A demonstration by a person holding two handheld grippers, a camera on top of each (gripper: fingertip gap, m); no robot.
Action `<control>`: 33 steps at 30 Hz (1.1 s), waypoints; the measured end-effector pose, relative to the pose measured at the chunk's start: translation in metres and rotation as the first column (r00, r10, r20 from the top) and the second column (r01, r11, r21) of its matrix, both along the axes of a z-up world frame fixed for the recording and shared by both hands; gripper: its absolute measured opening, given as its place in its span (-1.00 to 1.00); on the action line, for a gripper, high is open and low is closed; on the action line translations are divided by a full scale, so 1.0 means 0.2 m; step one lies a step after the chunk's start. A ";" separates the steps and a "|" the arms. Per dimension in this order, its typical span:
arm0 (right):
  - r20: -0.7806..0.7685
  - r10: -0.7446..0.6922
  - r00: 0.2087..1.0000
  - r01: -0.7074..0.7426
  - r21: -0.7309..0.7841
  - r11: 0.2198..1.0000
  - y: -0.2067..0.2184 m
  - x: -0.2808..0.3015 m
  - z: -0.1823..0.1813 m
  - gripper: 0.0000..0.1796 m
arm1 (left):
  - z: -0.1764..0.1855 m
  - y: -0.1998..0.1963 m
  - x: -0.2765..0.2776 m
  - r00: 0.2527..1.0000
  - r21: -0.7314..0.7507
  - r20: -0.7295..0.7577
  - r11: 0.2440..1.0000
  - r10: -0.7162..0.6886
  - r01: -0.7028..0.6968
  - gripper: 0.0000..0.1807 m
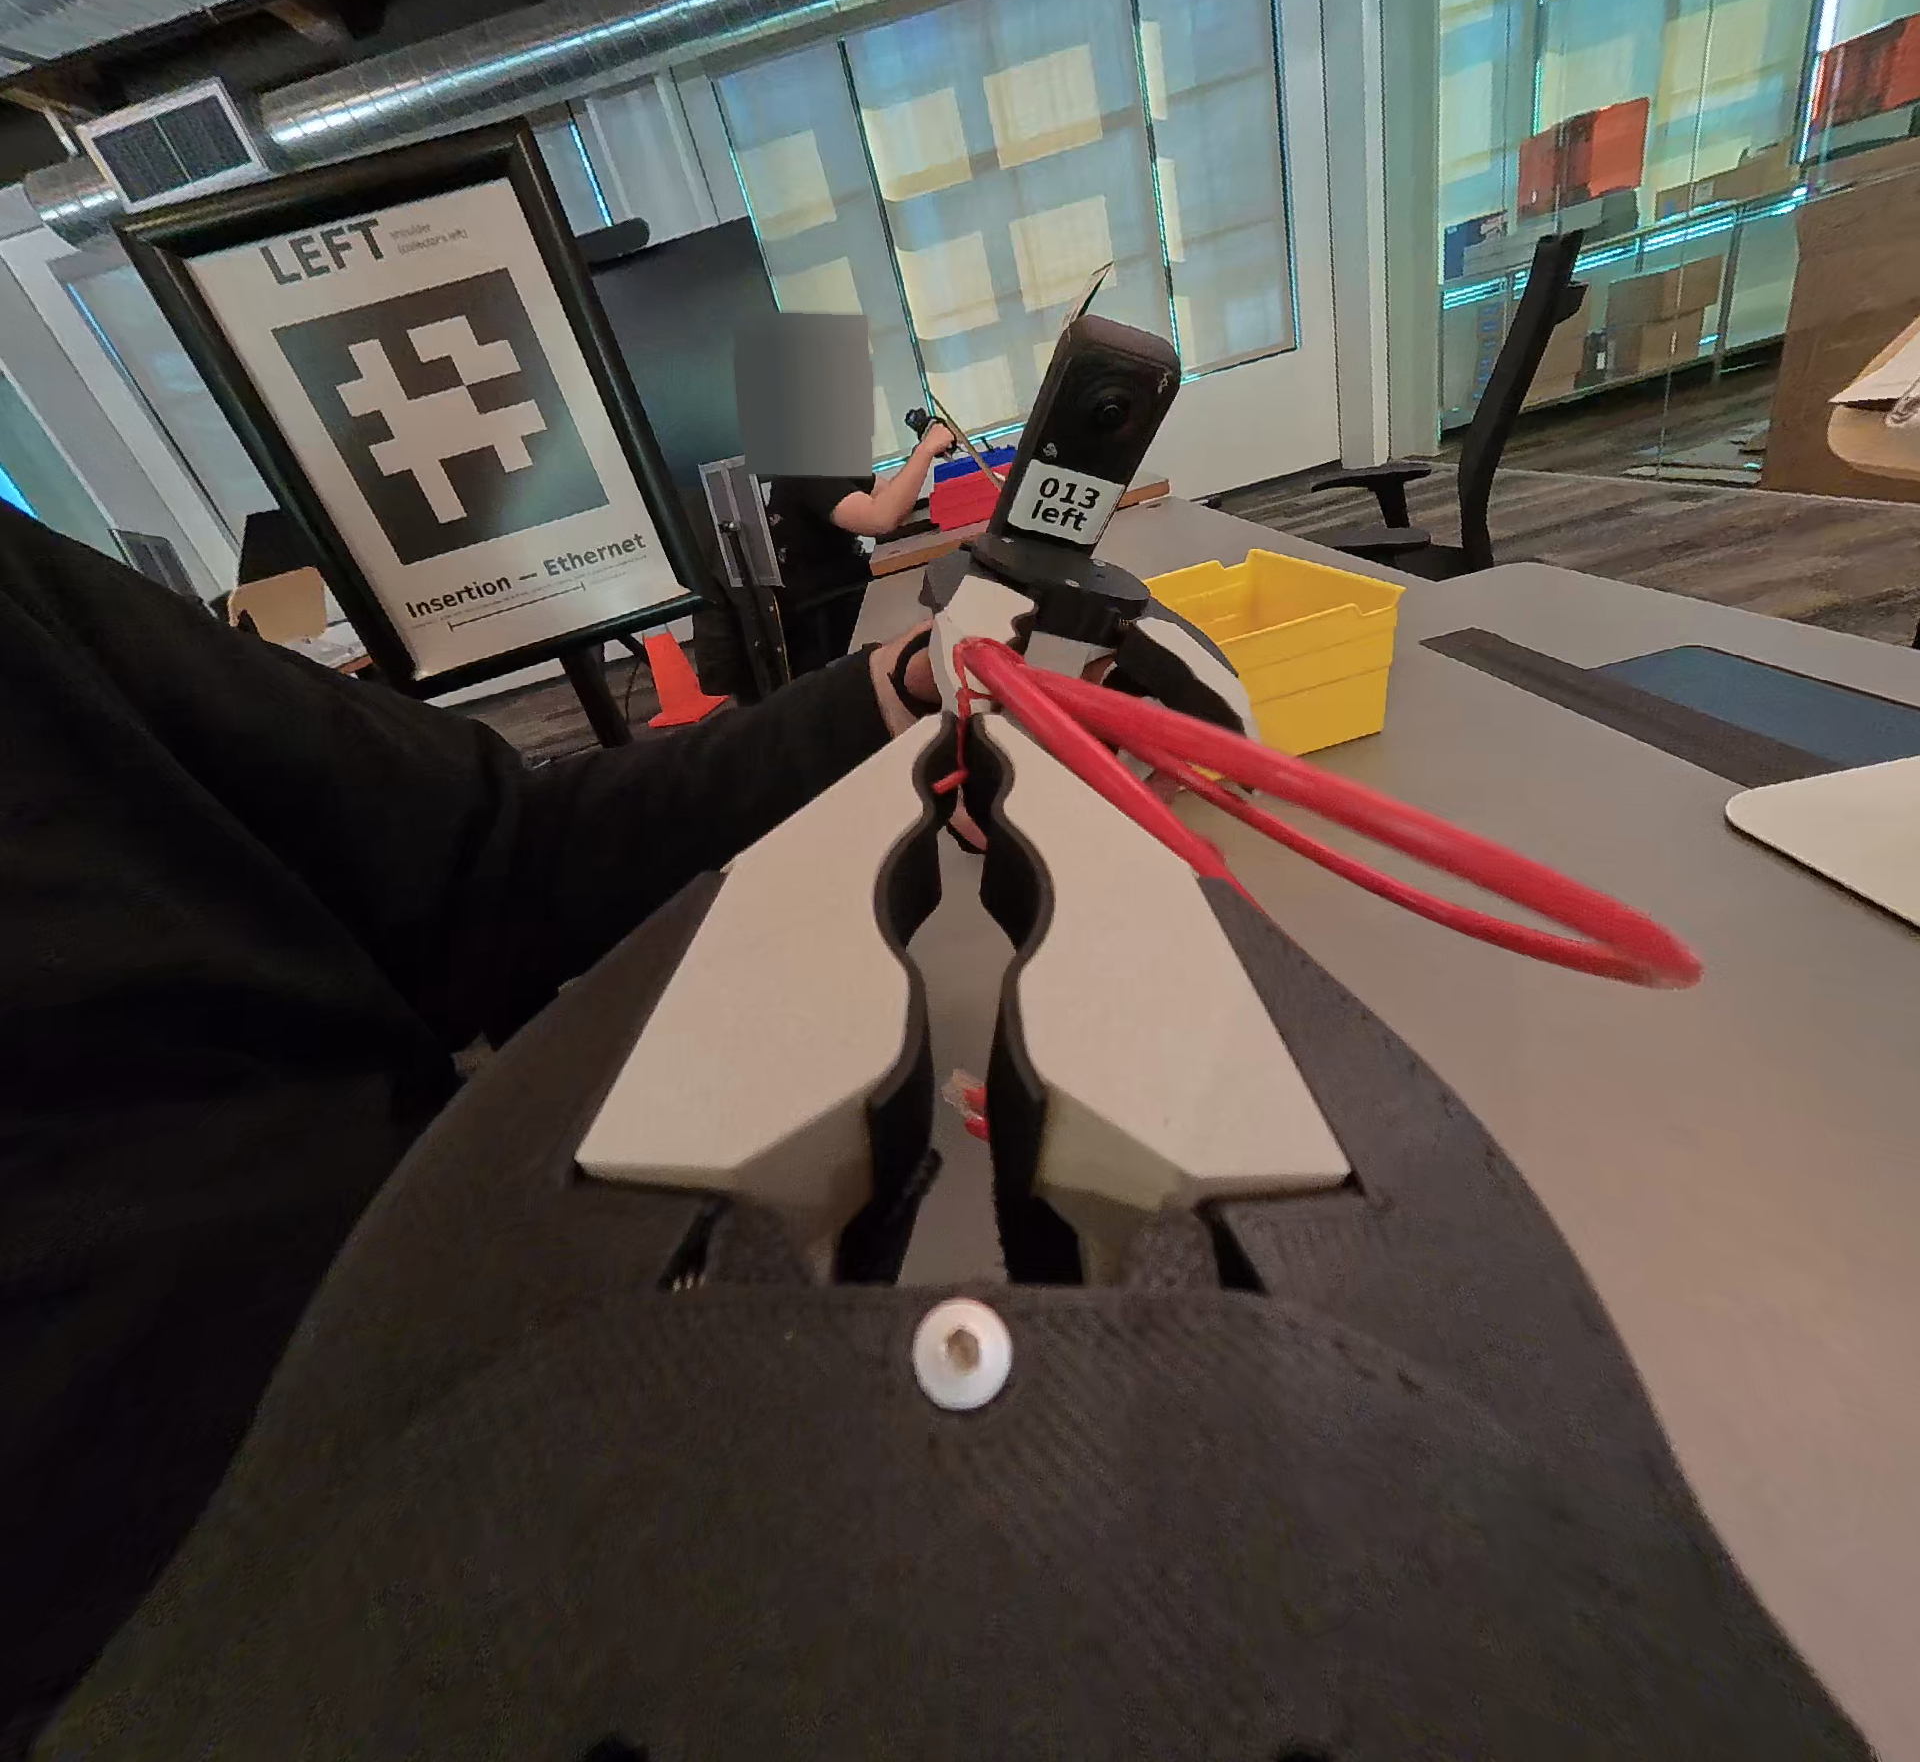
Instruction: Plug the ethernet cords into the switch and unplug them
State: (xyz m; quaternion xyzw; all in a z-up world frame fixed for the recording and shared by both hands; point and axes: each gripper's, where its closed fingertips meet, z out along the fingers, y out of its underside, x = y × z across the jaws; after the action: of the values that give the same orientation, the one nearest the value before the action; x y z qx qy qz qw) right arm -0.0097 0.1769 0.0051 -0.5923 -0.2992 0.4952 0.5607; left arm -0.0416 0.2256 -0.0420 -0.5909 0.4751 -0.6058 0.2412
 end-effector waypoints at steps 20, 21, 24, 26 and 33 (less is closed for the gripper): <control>0.081 0.200 0.976 -0.198 -0.036 0.980 -0.13 -0.18 -0.11 -1.00 | -0.24 0.08 0.17 0.971 0.524 -0.114 0.843 0.212 -0.122 -0.41; 0.094 0.221 0.971 -0.218 -0.038 0.975 -0.15 -0.20 -0.12 -1.00 | -0.25 0.09 0.17 0.968 0.547 -0.119 0.828 0.220 -0.120 -0.42; 0.113 0.269 0.957 -0.265 -0.048 0.963 -0.19 -0.22 -0.13 -1.00 | -0.26 0.01 0.18 0.983 0.562 -0.114 0.825 0.145 -0.056 -0.36; 0.109 0.274 0.955 -0.270 -0.057 0.961 -0.19 -0.22 -0.14 -1.00 | -0.25 -0.06 0.19 0.990 0.552 -0.114 0.834 0.077 -0.001 -0.29; 0.069 0.289 0.955 -0.285 -0.064 0.956 -0.19 -0.20 -0.12 -1.00 | -0.28 -0.25 0.22 0.987 0.528 -0.132 0.837 -0.087 0.144 -0.20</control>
State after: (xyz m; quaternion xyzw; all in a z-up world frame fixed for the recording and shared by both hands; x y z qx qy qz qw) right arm -0.0505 0.1382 -0.0186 -0.5762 -0.3904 0.5558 0.4547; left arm 0.0022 0.1764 -0.0978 -0.5006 0.6719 -0.4311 0.3348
